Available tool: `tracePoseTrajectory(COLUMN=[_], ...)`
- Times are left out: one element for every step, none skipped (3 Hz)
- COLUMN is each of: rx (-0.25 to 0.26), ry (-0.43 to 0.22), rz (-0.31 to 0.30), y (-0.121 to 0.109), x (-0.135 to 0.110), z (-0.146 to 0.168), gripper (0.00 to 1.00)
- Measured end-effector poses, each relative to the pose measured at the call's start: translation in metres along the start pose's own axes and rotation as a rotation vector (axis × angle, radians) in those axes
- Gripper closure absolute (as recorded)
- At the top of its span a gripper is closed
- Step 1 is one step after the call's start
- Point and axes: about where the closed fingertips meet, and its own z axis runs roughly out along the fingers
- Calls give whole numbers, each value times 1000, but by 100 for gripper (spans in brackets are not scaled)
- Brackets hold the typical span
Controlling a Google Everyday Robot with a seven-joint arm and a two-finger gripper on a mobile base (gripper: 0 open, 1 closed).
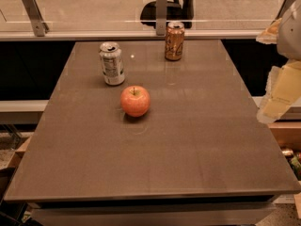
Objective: Pick orange can
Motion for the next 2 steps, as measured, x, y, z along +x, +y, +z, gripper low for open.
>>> tracePoseTrajectory(rx=[0,25], ry=[0,-23], rz=[0,2], y=[0,-8], x=[0,-3], z=[0,-2], gripper=[0,0])
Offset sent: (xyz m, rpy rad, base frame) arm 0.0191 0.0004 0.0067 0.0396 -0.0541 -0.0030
